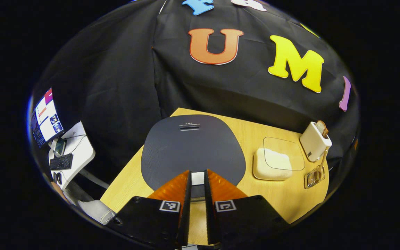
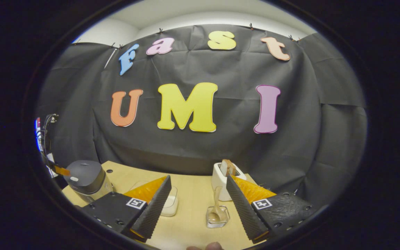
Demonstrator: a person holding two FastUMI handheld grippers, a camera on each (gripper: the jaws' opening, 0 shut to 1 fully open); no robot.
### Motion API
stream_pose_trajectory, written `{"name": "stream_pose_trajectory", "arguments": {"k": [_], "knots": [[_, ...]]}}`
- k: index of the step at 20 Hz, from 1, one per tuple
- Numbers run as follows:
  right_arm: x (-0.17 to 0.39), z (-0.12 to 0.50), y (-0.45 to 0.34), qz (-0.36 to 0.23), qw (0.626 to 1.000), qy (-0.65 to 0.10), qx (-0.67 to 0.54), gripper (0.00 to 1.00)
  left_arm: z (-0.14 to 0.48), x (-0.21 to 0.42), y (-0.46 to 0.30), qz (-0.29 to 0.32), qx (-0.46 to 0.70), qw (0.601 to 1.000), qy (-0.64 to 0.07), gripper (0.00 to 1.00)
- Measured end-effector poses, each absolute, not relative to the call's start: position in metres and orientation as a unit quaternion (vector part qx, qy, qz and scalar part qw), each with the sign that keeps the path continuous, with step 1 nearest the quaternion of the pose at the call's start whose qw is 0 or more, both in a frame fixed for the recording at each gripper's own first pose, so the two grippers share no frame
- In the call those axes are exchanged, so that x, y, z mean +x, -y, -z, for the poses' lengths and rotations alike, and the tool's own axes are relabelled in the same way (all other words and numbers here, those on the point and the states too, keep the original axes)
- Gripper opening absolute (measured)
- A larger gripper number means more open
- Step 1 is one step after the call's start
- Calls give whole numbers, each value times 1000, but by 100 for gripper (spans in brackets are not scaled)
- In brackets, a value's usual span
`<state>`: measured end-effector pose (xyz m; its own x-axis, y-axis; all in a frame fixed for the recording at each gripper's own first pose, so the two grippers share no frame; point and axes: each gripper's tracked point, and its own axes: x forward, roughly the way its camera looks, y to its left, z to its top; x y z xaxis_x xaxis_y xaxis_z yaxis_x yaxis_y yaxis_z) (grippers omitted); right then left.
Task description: Close the left gripper, press the button to open the rice cooker; take a wooden spoon from the chopstick holder with the right hand, scoop a spoonful of rice and pour it into the rice cooker, then put the wooden spoon back into the chopstick holder.
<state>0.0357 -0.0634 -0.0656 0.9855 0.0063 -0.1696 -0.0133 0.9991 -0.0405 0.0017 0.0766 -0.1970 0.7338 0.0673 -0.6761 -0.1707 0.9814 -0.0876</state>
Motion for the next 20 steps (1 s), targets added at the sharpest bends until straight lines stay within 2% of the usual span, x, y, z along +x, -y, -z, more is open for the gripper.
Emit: {"name": "stream_pose_trajectory", "arguments": {"k": [3,4,10,14,16,17,20], "knots": [[39,71,69,0,996,-91,-22,97,202,8,-77,-65,-76,928,-358,9],[40,73,70,1,995,-94,-21,95,207,9,-74,-60,-80,926,-364,3],[45,75,67,-3,995,-95,-31,97,225,12,-69,-59,-89,920,-377,3],[48,83,59,-13,994,-107,-26,95,232,9,-69,-76,-115,910,-390,3],[47,87,53,-21,993,-112,-27,95,231,9,-69,-78,-114,914,-382,3],[48,86,51,-24,993,-112,-29,98,231,11,-68,-77,-114,915,-380,0],[47,79,50,-27,994,-103,-31,95,216,16,-63,-68,-119,922,-361,3]]}}
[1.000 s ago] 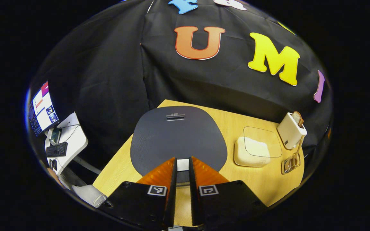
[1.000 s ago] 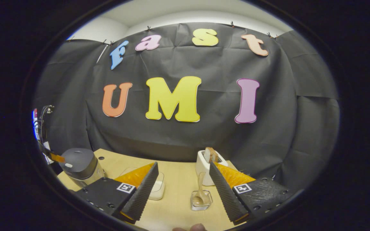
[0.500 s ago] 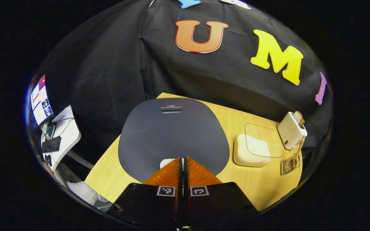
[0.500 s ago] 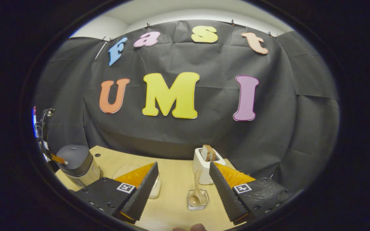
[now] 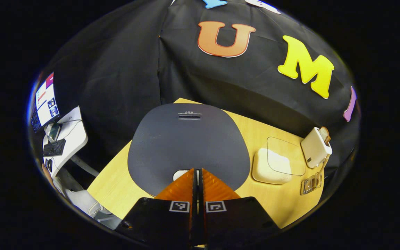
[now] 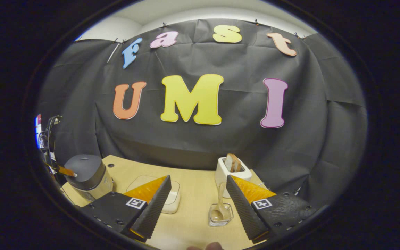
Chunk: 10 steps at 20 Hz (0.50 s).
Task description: Close the left gripper, press the button to open the rice cooker; take a wooden spoon from the chopstick holder with the right hand, scoop a spoonful of rice and pour it into the rice cooker, then put the wooden spoon back into the chopstick holder.
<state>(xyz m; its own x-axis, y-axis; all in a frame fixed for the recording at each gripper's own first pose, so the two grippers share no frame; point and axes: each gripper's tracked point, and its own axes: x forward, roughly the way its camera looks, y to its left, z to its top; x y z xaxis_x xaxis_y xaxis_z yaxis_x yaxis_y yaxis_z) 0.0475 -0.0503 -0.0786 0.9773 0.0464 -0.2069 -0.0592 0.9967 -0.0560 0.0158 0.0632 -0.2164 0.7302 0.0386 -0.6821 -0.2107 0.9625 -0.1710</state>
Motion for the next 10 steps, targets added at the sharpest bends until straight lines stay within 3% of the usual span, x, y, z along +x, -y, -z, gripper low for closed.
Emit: {"name": "stream_pose_trajectory", "arguments": {"k": [1,2,5,8,9,10], "knots": [[47,76,51,-25,994,-99,-34,95,208,18,-61,-63,-113,927,-352,5],[45,74,53,-24,995,-96,-35,95,194,18,-63,-65,-103,934,-337,18],[44,72,57,-20,995,-93,-29,97,148,30,-60,-49,-77,958,-271,36],[42,66,64,-14,996,-85,-26,97,103,36,-57,-52,-45,975,-213,90],[42,65,67,-13,996,-83,-22,97,94,34,-57,-55,-41,976,-205,100],[43,65,70,-11,996,-82,-18,97,92,30,-53,-57,-44,977,-202,100]]}}
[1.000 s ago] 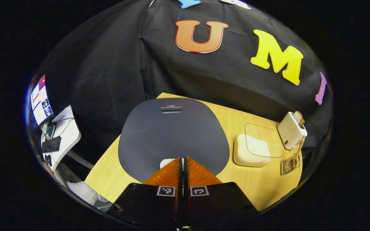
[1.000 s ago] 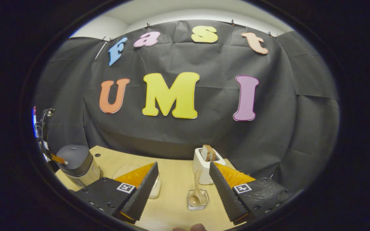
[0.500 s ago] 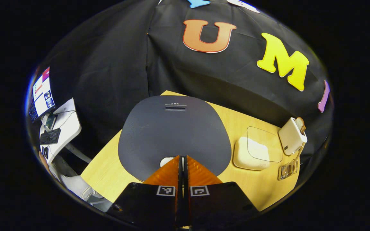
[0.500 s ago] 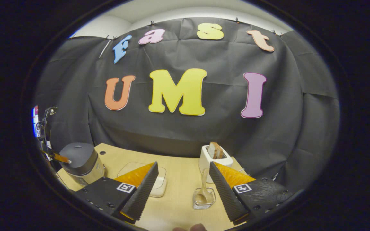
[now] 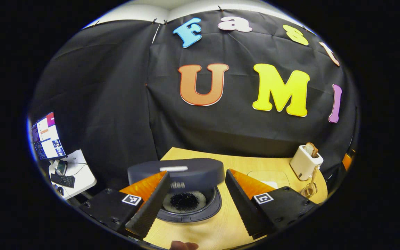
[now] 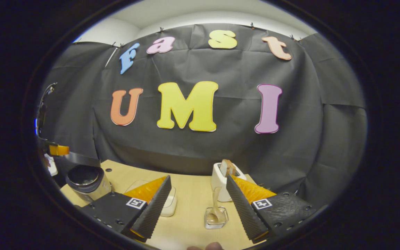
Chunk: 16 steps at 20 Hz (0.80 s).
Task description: Close the left gripper, press the button to open the rice cooker; take a wooden spoon from the chopstick holder with the right hand, scoop a spoonful of rice and pour it into the rice cooker, then put the wooden spoon back into the chopstick holder.
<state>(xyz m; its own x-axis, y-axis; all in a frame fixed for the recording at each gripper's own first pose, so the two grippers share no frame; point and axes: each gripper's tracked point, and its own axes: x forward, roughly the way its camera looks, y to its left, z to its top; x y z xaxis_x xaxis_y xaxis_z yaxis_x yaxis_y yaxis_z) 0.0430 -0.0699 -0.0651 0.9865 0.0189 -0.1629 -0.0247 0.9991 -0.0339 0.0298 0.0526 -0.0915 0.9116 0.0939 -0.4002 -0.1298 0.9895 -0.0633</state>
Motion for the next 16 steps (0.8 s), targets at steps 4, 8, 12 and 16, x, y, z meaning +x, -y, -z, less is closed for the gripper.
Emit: {"name": "stream_pose_trajectory", "arguments": {"k": [4,8,12,16], "knots": [[45,68,83,-9,997,-83,-1,95,90,22,-41,-66,-70,977,-191,100],[50,75,94,-10,996,-91,-13,97,76,22,-25,-51,-52,983,-166,100],[67,103,100,-39,992,-118,-36,97,71,23,0,-28,-55,985,-160,100],[89,149,109,-73,979,-185,-40,95,70,21,16,-19,-51,986,-159,100]]}}
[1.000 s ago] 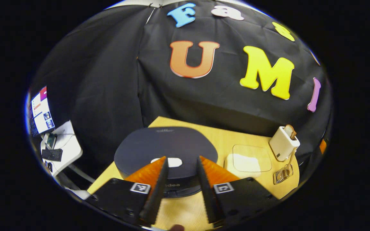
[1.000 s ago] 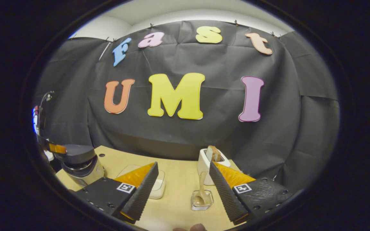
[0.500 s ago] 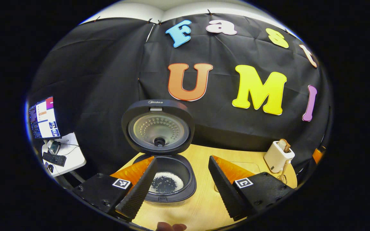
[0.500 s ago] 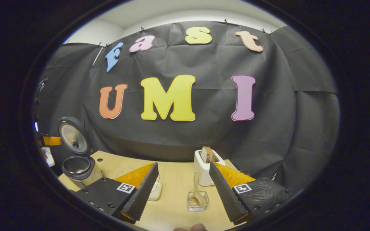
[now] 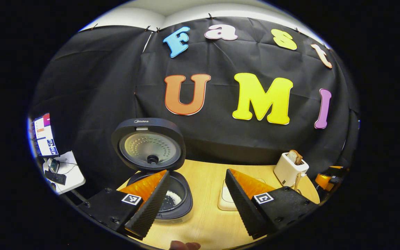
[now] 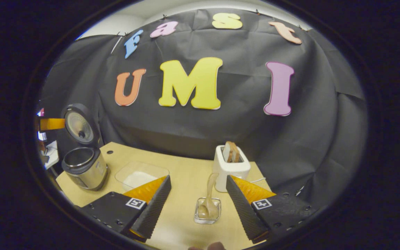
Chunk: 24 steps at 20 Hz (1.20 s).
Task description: Close the left gripper, press the button to open the rice cooker; take a wooden spoon from the chopstick holder with the right hand, scoop a spoonful of rice and pour it into the rice cooker, then put the wooden spoon back into the chopstick holder.
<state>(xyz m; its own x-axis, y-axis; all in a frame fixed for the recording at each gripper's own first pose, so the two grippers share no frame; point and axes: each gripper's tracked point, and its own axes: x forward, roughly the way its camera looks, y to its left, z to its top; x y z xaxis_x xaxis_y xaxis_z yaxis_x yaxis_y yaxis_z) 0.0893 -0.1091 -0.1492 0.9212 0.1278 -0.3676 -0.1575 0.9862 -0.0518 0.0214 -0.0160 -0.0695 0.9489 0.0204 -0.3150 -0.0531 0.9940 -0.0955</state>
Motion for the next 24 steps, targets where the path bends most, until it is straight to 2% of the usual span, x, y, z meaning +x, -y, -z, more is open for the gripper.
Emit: {"name": "stream_pose_trajectory", "arguments": {"k": [9,13,14,18,20,21,22,24], "knots": [[160,239,134,-110,953,-279,-49,98,66,12,31,-43,-36,985,-162,100],[180,272,132,-130,939,-319,-5,95,71,3,36,-67,-42,981,-175,100],[186,279,131,-133,936,-325,5,98,75,2,42,-69,-54,979,-182,100],[206,300,126,-144,925,-350,27,90,81,-6,59,-76,-71,974,-201,100],[211,311,121,-148,919,-364,28,77,77,-10,57,-83,-65,974,-200,100],[211,313,118,-151,916,-370,31,62,76,-11,55,-87,-62,974,-199,100],[212,314,115,-154,915,-372,37,67,76,-11,53,-91,-59,974,-198,100],[211,315,112,-156,912,-376,42,41,76,-10,53,-95,-60,973,-200,100]]}}
